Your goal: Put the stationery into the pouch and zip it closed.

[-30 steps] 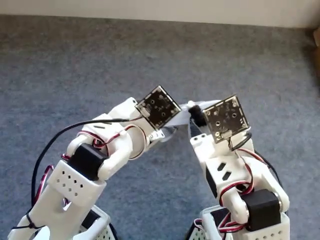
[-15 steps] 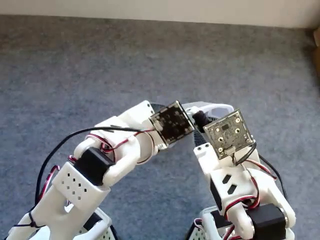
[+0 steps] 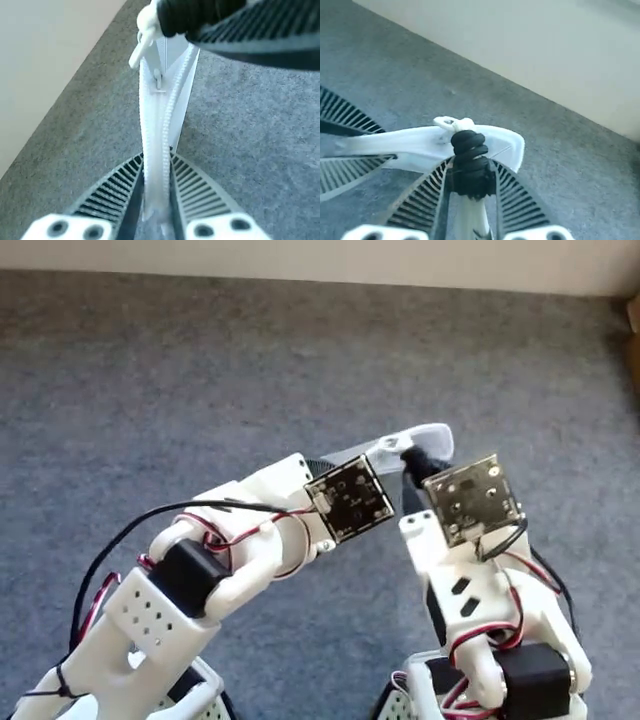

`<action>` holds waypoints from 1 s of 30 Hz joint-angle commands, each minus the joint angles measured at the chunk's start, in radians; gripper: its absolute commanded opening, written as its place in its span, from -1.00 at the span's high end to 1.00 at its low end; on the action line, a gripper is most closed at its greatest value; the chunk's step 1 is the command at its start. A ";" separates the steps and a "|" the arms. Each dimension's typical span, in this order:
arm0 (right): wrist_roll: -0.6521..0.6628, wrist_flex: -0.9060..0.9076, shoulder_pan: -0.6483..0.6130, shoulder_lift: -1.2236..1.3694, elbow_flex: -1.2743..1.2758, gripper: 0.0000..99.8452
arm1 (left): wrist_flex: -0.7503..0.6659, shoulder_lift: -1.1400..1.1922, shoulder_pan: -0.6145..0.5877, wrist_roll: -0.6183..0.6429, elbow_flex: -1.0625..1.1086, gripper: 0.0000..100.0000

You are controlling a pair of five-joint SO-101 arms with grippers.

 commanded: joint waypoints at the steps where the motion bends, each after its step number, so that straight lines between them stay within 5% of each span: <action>1: 0.000 -0.101 0.051 -0.018 0.019 0.99 | 0.069 -0.088 0.007 0.002 -0.031 0.99; 18: 0.005 -0.208 0.147 -0.016 0.082 0.99 | 0.209 -0.166 -0.151 0.057 -0.024 0.99; 30: 0.009 -0.255 0.334 -0.016 0.076 0.99 | 0.203 -0.285 -0.208 0.057 0.074 0.99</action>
